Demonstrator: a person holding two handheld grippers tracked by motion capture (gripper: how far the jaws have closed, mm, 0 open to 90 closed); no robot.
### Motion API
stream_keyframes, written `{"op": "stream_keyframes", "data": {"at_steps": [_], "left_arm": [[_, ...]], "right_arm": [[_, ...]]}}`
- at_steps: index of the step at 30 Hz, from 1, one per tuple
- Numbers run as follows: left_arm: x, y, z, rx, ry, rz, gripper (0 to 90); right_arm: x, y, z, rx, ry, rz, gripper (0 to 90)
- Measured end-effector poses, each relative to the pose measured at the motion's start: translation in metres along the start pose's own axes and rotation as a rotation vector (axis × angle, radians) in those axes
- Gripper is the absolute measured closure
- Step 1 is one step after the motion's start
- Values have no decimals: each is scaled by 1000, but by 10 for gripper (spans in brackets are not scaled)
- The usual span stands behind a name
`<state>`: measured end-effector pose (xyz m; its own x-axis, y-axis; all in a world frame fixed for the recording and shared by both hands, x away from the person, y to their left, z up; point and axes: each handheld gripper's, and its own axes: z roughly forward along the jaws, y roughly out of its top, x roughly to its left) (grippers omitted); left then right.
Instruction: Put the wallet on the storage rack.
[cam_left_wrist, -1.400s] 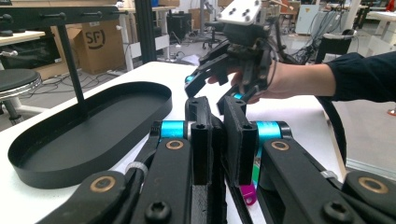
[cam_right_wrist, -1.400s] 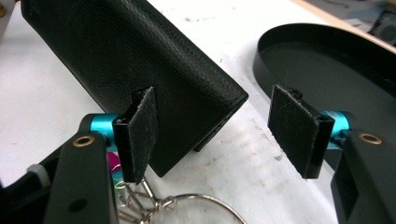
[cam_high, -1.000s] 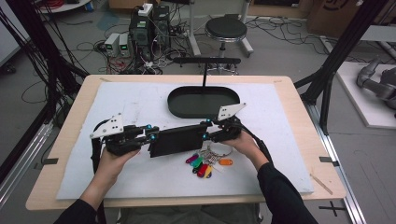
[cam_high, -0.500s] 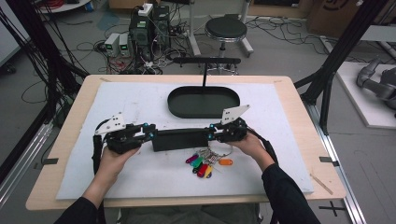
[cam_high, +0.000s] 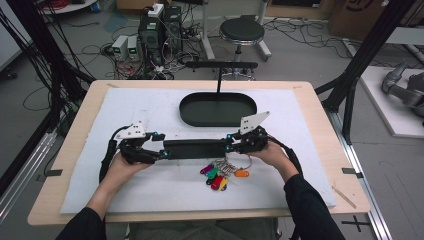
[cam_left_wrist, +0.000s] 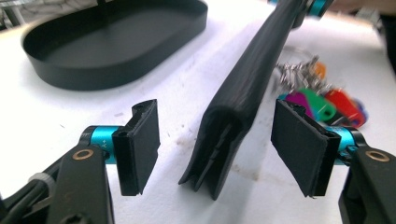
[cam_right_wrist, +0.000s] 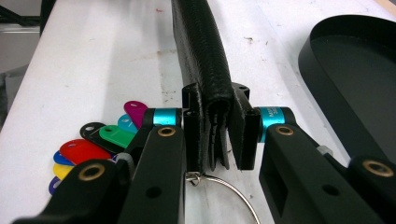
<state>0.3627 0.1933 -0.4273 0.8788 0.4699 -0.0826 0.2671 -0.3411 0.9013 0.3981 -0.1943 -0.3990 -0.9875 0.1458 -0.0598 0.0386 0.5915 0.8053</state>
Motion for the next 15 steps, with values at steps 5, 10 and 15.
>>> {"op": "stream_keyframes", "data": {"at_steps": [5, 10, 15], "left_arm": [[-1, -1, 8, 22, -31, 35, 556], [-3, 0, 6, 36, -19, 86, 694], [-7, 2, 6, 19, -22, 106, 735]], "right_arm": [[-1, -1, 0, 2, 5, 10, 777], [-2, -1, 1, 3, 0, 19, 768], [-4, -2, 0, 7, -19, 38, 721]]}}
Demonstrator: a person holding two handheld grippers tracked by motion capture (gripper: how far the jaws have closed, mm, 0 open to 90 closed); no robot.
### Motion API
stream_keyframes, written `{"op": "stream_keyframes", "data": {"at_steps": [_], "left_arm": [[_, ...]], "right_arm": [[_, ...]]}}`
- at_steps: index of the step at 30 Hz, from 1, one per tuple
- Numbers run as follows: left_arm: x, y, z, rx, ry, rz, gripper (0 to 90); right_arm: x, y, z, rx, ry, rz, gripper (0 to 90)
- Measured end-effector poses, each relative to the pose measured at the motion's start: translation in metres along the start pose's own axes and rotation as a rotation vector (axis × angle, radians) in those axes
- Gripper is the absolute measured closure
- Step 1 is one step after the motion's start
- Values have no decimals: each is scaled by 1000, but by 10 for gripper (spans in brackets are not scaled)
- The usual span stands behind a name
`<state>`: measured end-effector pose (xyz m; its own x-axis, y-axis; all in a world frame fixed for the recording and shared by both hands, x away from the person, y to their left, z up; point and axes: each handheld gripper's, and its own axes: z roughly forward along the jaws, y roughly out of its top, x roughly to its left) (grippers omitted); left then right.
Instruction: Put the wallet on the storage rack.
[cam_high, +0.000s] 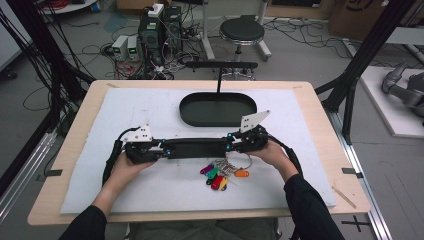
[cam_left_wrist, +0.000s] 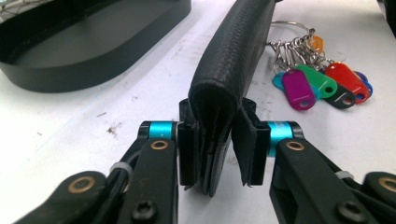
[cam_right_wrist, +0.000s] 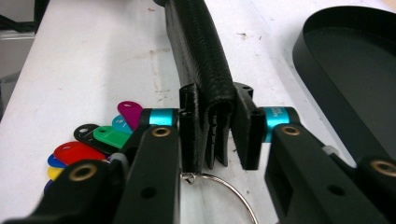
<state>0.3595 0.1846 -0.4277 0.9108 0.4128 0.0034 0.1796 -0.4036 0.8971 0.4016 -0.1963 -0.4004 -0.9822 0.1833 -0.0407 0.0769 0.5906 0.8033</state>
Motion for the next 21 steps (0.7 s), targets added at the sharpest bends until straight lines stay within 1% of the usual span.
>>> {"op": "stream_keyframes", "data": {"at_steps": [1, 2, 3, 4, 5, 6, 7, 8, 9, 10, 12, 13, 15, 17, 19, 20, 21], "left_arm": [[-1, 1, 0, -2, 2, 9, 742], [-2, 2, 1, -8, 2, 17, 746], [-4, 3, 1, -15, -2, 20, 746], [-5, 4, 1, -26, 1, 15, 749], [-6, 6, 1, -32, -1, 15, 751], [-7, 8, 1, -40, -3, 3, 752], [-7, 9, 0, -53, -1, -6, 752], [-8, 11, 0, -60, 5, -8, 754], [-9, 13, -1, -69, 12, -10, 754], [-10, 14, -1, -78, 16, -12, 754], [-10, 16, -3, -98, 19, -27, 756], [-10, 16, -4, -105, 23, -33, 756], [-9, 19, -5, -104, 33, -36, 756], [-9, 21, -6, -111, 41, -37, 756], [-8, 23, -6, -129, 48, -47, 756], [-8, 24, -7, -139, 49, -51, 756], [-7, 25, -7, -146, 52, -52, 756]], "right_arm": [[0, 0, -1, 2, -12, 10, 692], [0, 0, -3, 3, -24, 9, 652], [0, 0, -3, 3, -24, 9, 652], [0, 0, -5, -5, -37, 23, 620], [1, 2, -10, -17, -61, 27, 609], [2, 3, -14, -28, -83, 21, 581], [2, 3, -14, -28, -83, 21, 581], [6, 6, -23, -57, -127, 33, 519], [6, 6, -23, -57, -127, 33, 519], [11, 9, -35, -86, -195, 30, 481], [17, 11, -49, -115, -282, 27, 469], [17, 11, -49, -115, -282, 27, 469], [23, 11, -64, -147, -362, 36, 465], [29, 10, -77, -182, -432, 56, 465], [33, 5, -89, -220, -487, 85, 465], [34, 2, -94, -237, -509, 94, 465], [34, -3, -98, -253, -541, 109, 465]]}}
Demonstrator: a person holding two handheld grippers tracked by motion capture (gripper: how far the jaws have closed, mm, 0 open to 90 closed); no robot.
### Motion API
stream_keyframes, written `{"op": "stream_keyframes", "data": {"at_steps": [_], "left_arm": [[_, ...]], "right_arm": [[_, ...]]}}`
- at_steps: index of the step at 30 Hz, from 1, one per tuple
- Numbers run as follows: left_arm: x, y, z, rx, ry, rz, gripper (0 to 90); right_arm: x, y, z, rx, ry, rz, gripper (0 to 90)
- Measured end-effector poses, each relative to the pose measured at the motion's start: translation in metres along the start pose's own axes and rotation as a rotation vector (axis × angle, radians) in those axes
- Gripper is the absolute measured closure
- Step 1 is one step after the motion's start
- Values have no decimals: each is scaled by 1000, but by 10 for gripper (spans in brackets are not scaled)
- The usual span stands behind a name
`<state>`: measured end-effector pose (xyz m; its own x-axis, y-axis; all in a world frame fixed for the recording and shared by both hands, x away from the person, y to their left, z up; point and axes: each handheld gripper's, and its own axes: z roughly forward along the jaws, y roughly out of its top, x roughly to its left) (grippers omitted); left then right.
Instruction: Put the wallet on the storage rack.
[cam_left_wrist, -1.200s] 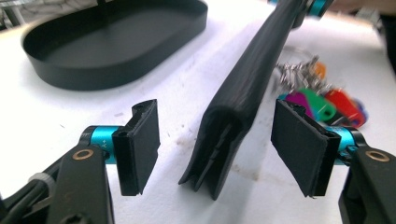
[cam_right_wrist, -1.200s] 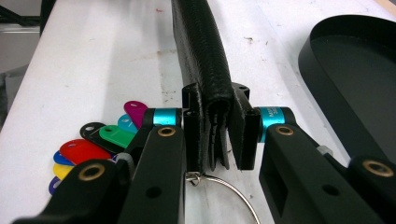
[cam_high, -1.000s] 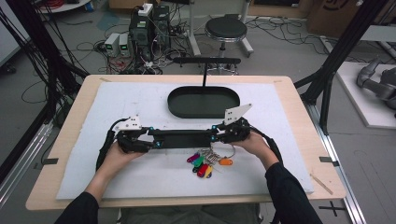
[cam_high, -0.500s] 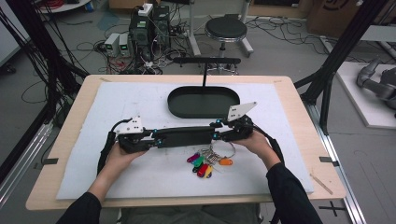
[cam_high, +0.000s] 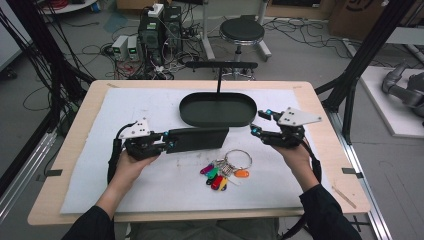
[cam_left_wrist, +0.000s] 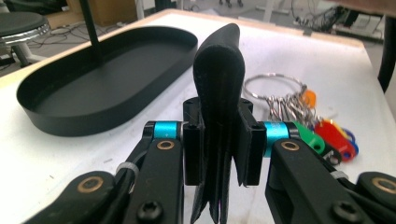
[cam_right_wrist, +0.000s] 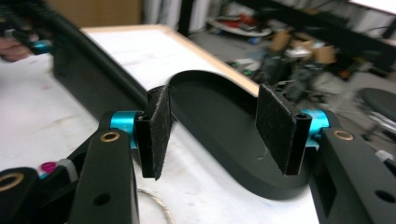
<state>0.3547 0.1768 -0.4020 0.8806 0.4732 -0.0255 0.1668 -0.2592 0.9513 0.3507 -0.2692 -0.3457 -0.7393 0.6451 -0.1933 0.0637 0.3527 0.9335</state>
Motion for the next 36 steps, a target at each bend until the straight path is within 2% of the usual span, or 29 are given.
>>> {"op": "stream_keyframes", "data": {"at_steps": [4, 5, 6, 9, 13, 26, 36], "left_arm": [[1, 6, 1, -30, 12, -9, 755], [1, 7, 2, -41, 10, -12, 755], [2, 9, 2, -47, 13, -13, 755], [3, 14, 5, -61, 18, -16, 755], [5, 21, 11, -80, 23, -22, 755], [14, 35, 46, -130, 73, -37, 756], [21, 41, 70, -151, 118, -52, 755]], "right_arm": [[-13, -13, -10, -3, -85, 74, 457], [-20, -20, -13, -1, -134, 109, 456], [-20, -20, -13, -1, -134, 109, 456], [-28, -28, -18, 5, -199, 148, 456], [-33, -34, -23, 9, -251, 188, 456], [-30, -35, -20, 30, -287, 151, 459], [-34, -38, -23, 24, -306, 171, 463]]}}
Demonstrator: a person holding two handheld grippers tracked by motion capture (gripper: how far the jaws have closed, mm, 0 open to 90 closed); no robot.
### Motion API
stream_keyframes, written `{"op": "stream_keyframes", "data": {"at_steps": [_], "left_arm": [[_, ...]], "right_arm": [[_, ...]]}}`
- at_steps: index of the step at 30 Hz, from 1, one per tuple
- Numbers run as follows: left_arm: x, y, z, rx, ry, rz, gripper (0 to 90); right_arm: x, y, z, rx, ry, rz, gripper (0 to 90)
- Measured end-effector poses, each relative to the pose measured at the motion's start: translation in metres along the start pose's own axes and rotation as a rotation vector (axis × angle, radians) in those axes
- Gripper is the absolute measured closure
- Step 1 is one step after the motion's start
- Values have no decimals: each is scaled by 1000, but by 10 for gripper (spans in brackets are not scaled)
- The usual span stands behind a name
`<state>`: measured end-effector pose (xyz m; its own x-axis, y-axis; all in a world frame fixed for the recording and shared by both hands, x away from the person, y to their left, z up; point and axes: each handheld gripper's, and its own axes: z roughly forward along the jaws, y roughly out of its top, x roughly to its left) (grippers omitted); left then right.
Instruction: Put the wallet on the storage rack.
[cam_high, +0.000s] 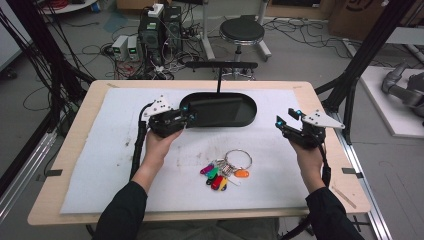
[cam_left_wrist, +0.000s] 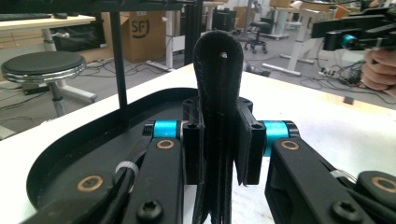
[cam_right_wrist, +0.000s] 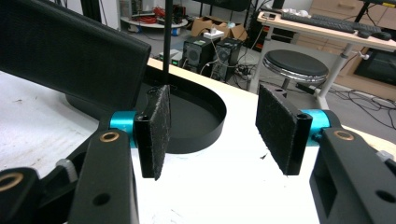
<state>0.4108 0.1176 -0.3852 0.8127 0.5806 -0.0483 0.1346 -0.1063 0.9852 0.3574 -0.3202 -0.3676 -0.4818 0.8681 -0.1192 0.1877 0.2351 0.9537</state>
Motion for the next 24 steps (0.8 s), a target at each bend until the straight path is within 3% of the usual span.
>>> {"op": "stream_keyframes", "data": {"at_steps": [9, 17, 24], "left_arm": [[4, 1, 22, -10, 38, -2, 756], [8, 1, 48, 13, 67, -3, 756], [12, 0, 73, 0, 96, -18, 756]], "right_arm": [[-1, 0, 0, -3, -4, 7, 465], [-3, -1, 0, -5, -4, 8, 469], [-4, -1, 0, -9, -3, 13, 470]]}}
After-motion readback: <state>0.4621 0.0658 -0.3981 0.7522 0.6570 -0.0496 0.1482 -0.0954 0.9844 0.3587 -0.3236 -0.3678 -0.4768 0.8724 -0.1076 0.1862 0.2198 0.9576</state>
